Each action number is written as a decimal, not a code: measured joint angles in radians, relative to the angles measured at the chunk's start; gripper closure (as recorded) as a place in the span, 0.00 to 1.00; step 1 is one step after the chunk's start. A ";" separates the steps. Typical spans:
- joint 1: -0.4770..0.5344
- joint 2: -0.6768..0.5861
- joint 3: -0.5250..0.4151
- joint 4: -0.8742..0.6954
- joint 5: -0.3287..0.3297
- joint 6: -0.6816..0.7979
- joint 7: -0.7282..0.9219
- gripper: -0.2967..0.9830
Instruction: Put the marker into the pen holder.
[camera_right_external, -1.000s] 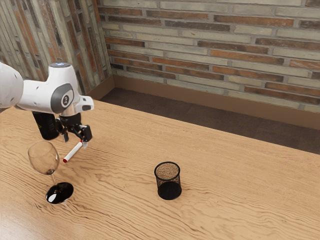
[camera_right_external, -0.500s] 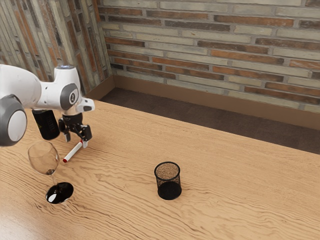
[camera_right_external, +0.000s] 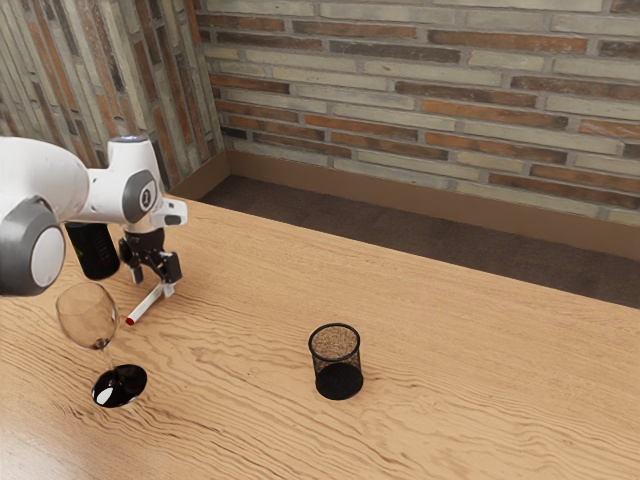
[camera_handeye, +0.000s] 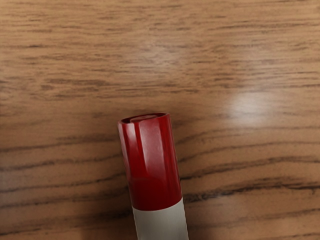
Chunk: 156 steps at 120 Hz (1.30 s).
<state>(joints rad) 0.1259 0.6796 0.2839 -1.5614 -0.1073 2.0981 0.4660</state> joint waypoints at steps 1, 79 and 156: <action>0.000 0.001 0.000 0.001 0.000 0.000 0.001 0.23; 0.001 0.012 -0.009 0.010 -0.002 0.006 0.057 0.75; -0.005 -0.488 -0.237 -0.328 0.005 0.285 0.036 0.85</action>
<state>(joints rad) 0.1206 0.1919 0.0470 -1.8893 -0.1021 2.3829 0.5016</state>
